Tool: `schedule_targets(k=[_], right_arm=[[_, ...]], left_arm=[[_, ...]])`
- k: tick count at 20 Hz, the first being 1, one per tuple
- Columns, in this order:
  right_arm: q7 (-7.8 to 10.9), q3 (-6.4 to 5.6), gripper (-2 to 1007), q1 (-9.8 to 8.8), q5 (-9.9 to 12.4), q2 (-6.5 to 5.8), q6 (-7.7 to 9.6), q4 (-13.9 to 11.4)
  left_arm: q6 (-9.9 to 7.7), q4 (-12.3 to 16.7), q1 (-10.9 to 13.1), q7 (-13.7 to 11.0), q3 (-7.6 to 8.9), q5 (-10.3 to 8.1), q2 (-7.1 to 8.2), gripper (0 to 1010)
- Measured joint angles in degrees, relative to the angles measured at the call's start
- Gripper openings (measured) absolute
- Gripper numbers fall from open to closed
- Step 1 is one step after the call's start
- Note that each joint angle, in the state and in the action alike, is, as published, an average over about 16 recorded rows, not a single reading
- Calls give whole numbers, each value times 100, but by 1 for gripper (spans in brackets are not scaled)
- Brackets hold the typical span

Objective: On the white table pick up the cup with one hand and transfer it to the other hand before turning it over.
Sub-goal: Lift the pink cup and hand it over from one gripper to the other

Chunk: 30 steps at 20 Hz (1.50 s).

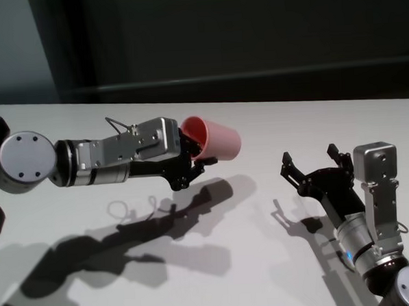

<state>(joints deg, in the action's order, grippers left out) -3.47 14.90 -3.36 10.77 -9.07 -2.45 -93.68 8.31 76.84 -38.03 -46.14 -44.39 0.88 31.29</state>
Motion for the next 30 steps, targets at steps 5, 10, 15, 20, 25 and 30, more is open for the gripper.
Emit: schedule_targets(k=[5, 10, 15, 20, 25, 30], right_arm=[[0, 0, 1002, 0, 0, 0, 0, 0], [0, 0, 1002, 0, 0, 0, 0, 0], [0, 0, 1002, 0, 0, 0, 0, 0], [0, 0, 1002, 0, 0, 0, 0, 0], [0, 0, 1002, 0, 0, 0, 0, 0], [0, 0, 1002, 0, 0, 0, 0, 0]], left_arm=[[194, -208, 218, 108, 372, -760, -264, 48], [366, -492, 339, 119, 644, -1423, -591, 48], [476, -756, 366, 42, 794, -1914, -890, 48], [537, -957, 358, -96, 902, -2370, -1137, 48], [576, -1094, 331, -219, 965, -2734, -1328, 48], [601, -1199, 286, -318, 994, -3008, -1479, 48]])
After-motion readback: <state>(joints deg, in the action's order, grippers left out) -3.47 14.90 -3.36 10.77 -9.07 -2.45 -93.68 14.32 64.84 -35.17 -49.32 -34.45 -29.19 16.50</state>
